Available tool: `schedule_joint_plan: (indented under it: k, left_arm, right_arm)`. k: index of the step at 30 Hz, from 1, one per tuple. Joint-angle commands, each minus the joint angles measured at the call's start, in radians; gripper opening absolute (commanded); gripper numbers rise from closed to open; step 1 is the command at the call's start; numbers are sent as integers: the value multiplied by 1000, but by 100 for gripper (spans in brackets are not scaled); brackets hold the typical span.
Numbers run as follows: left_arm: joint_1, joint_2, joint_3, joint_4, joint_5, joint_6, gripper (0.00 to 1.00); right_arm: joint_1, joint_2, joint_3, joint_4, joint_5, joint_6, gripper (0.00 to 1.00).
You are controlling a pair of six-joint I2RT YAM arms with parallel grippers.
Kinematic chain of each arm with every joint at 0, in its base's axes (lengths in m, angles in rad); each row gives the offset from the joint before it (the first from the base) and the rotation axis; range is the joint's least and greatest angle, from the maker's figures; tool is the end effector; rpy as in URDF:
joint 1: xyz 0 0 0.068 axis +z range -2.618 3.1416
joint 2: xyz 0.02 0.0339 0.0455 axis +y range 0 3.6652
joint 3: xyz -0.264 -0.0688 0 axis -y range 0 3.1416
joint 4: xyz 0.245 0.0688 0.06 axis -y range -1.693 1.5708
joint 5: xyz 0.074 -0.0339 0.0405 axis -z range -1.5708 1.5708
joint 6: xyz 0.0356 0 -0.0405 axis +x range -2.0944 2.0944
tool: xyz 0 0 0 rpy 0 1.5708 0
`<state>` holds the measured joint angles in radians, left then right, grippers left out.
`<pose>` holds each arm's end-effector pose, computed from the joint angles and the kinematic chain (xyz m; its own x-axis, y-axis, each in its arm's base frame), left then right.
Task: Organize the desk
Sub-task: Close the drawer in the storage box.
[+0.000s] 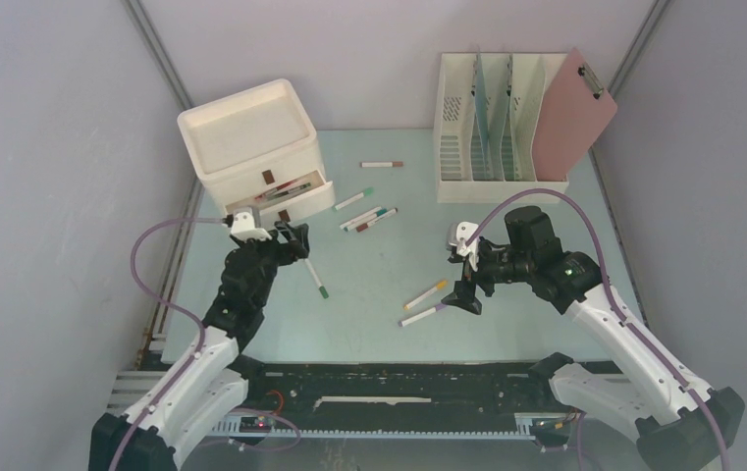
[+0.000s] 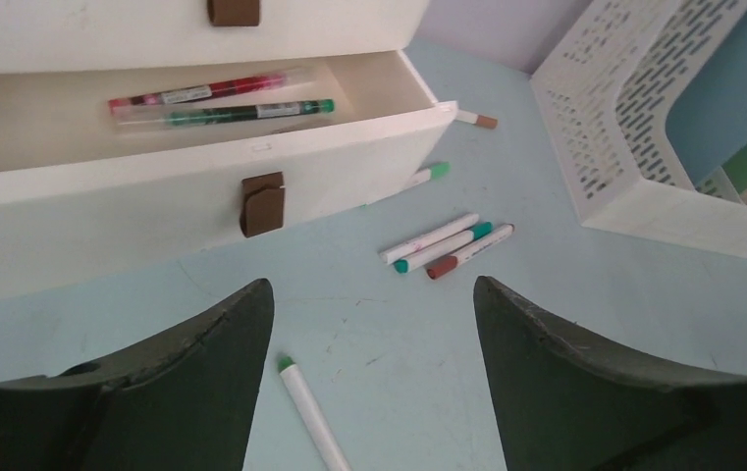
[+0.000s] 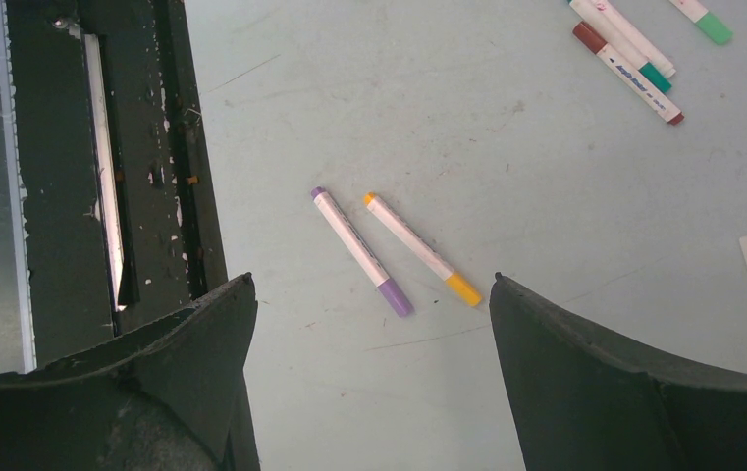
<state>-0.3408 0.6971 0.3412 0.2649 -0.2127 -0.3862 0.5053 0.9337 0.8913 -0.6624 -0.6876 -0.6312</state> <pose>0.1689 -0.0519 0.2440 -0.1278 -0.3453 -0.9297 0.0868 0.9299 -0.3573 0.1532 0.1106 0.3095 0.0127 -0.5141 -0.8576 -0.9781 0.1719 -0.1175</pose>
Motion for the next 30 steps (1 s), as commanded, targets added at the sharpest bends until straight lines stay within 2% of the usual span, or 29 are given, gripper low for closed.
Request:
schedule_joint_plan:
  k: [1, 3, 6, 8, 10, 13, 22, 30]
  left_arm:
    - [32, 73, 75, 10, -62, -59, 77]
    - [34, 115, 108, -31, -109, -75, 65]
    - [34, 188, 151, -62, -147, -82, 56]
    - [35, 231, 172, -58, -161, -74, 51]
    - [38, 276, 192, -48, -177, -58, 39]
    - [45, 346, 216, -24, -195, -31, 29]
    - [93, 494, 274, 55, -193, 12, 23]
    - [181, 584, 302, 142, -182, 16, 20]
  right_arm:
    - [-2, -18, 38, 5, 0, -17, 95]
    - [-2, -19, 38, 5, 0, -18, 95]
    - [-1, -19, 37, 4, -2, -18, 95]
    - [-1, -20, 38, 5, -2, -18, 95]
    - [-1, -21, 38, 5, -2, -18, 95]
    - [-1, -21, 37, 4, -1, -18, 95]
    - [-1, -28, 38, 4, -3, -19, 95]
    - [1, -32, 38, 3, -3, -22, 95]
